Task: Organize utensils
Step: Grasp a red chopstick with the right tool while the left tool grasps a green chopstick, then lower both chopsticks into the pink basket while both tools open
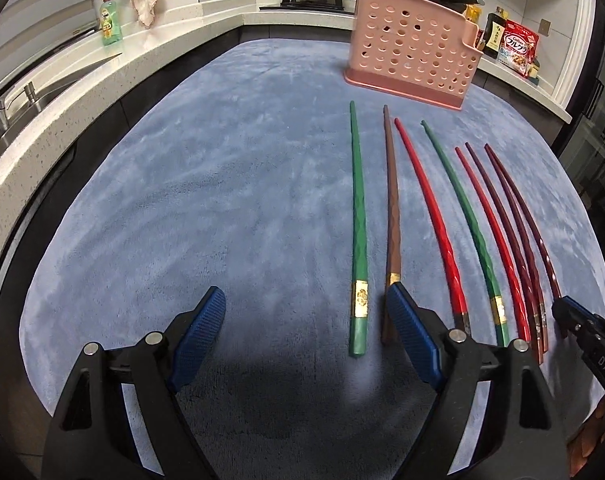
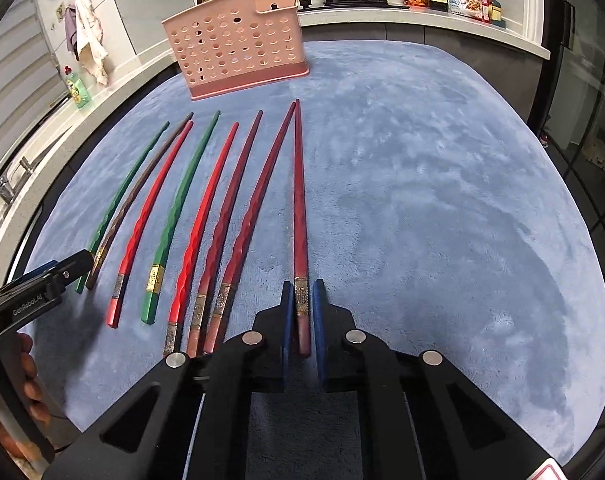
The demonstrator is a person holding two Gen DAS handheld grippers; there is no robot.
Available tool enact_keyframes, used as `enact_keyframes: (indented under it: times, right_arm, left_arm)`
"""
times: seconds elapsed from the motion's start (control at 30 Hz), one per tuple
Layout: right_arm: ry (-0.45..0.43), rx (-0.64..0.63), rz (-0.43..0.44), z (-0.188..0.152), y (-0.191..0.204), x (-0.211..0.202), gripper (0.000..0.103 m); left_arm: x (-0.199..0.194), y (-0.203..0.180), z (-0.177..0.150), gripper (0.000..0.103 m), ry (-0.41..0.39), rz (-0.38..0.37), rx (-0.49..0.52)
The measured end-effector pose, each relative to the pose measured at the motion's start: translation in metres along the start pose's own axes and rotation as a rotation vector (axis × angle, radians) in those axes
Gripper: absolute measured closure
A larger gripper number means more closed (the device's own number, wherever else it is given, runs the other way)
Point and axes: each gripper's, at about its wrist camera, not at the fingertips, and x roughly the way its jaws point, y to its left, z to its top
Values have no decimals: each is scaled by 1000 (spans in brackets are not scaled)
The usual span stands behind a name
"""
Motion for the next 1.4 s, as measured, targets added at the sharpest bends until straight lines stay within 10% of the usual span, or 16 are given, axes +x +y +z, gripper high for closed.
enact_keyframes:
  times: [0.47, 0.83, 1.4]
  right_arm:
    - [3, -4, -3, -1, -1, 2, 94]
    - [8, 3, 7, 0, -1, 1, 96]
    - [-79, 17, 40, 20, -4, -56, 96]
  left_arm:
    - [3, -3, -1, 49, 2, 20, 37]
    - [-1, -1, -2, 90, 21, -50, 20]
    - [-44, 2, 20, 95, -5, -152, -14]
